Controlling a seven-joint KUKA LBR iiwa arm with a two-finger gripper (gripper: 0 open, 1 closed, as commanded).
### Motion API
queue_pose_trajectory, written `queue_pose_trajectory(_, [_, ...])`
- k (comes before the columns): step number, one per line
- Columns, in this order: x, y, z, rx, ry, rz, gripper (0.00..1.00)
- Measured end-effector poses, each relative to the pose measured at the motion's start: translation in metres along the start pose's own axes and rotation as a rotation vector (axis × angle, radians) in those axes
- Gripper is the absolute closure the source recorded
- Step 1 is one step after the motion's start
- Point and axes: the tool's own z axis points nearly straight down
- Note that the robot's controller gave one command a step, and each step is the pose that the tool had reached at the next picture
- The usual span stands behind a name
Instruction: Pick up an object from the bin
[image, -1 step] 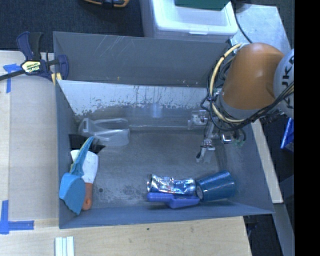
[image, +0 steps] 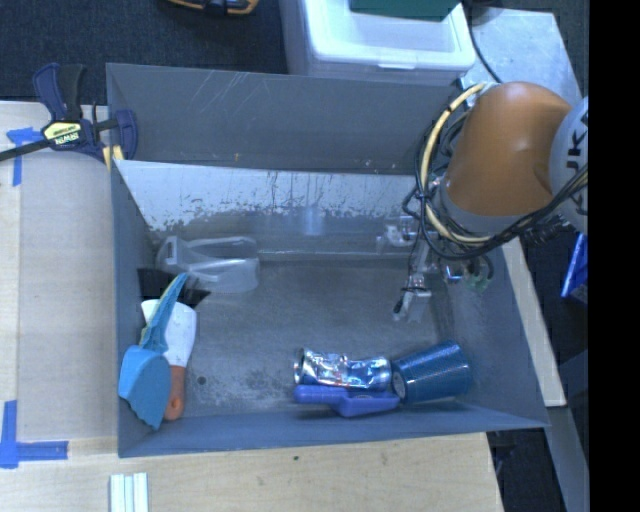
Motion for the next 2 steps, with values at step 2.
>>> queue_pose_trajectory(2, [0.060,0.022,0.061,0.003,-0.010,-0.281,0.00])
